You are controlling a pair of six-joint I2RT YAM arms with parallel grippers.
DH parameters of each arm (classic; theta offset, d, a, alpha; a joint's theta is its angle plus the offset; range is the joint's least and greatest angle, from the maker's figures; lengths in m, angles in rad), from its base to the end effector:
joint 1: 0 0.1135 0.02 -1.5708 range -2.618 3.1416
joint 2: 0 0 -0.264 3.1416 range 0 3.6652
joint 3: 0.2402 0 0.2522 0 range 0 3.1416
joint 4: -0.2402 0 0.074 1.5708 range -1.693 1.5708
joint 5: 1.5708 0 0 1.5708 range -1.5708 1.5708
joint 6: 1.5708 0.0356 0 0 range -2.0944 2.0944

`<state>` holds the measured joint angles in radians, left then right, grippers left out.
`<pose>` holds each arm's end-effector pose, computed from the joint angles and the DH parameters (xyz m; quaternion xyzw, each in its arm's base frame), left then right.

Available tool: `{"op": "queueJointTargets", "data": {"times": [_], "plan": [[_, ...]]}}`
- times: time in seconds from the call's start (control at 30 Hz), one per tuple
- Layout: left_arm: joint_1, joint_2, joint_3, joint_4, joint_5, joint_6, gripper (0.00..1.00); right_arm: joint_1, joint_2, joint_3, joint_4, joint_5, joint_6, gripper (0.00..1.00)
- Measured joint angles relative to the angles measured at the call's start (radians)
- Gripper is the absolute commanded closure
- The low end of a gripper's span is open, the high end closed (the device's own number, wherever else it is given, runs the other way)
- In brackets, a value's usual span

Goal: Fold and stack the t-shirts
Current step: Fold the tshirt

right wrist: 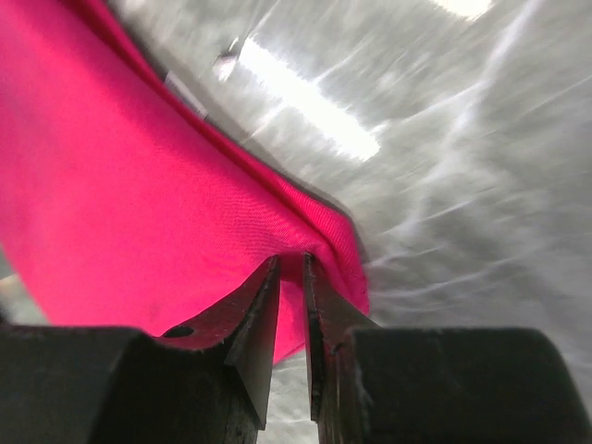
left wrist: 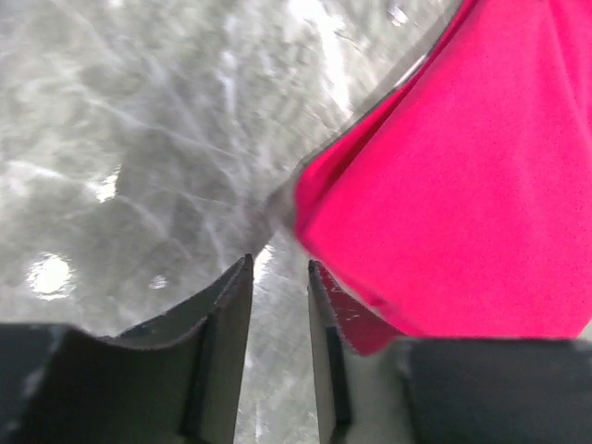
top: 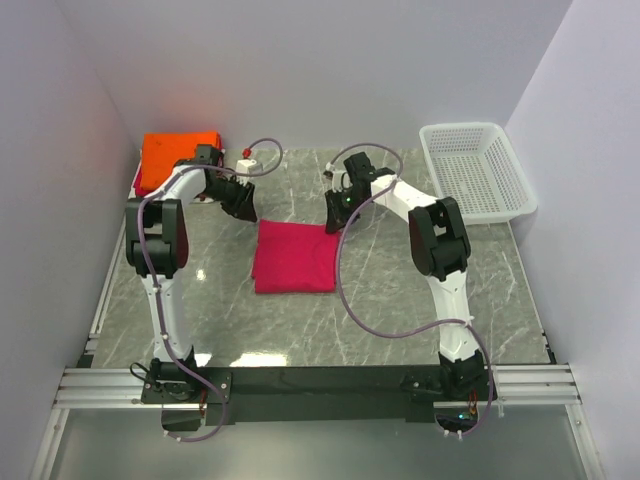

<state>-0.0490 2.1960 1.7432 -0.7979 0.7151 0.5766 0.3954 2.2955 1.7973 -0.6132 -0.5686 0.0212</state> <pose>0.4511 -0.0455 0.1786 0.3377 0.8627 -0.2946 0.2342 0.4402 0.2045 0.1536 -0.2366 0.9065 0.3124 0.1573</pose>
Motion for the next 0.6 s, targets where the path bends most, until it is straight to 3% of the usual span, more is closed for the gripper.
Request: {"op": "queueJointTargets", "data": {"times": [0.1,0.27,0.43,0.6], "plan": [[0.016,-0.019,-0.039,0.066,0.013,-0.042,0.6,-0.003,0.019,0.059,-0.026,0.055,-0.017,0.75],[0.049,-0.148,-0.17,0.154,0.121,-0.181,0.62,-0.018,0.02,0.114,-0.052,0.07,-0.041,0.63],[0.027,-0.369,-0.402,0.448,0.27,-0.547,0.67,-0.034,-0.164,-0.119,0.032,-0.102,0.028,0.61],[-0.09,-0.364,-0.502,0.724,0.311,-0.875,0.68,-0.015,-0.327,-0.327,0.162,-0.296,0.159,0.64]]}}
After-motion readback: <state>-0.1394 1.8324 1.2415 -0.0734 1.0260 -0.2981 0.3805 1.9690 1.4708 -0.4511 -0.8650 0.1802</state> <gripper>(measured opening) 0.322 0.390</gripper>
